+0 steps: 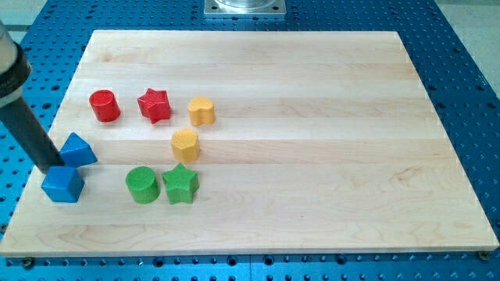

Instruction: Move the cube into the triangle

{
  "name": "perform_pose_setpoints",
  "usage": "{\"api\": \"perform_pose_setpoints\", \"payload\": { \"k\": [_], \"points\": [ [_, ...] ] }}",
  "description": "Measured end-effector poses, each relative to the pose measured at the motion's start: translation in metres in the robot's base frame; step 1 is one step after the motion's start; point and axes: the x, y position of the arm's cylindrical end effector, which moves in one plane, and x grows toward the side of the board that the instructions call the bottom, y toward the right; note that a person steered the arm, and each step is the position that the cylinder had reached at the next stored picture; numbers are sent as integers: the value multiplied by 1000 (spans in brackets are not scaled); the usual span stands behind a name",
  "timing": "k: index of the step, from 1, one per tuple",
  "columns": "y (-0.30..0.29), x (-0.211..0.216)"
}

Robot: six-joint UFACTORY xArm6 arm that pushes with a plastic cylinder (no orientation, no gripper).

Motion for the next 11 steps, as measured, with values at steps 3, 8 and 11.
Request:
{"api": "perform_pose_setpoints", "payload": {
  "k": [3,8,11],
  "points": [
    [-16,17],
    [-31,82],
    [0,49]
  ]
}}
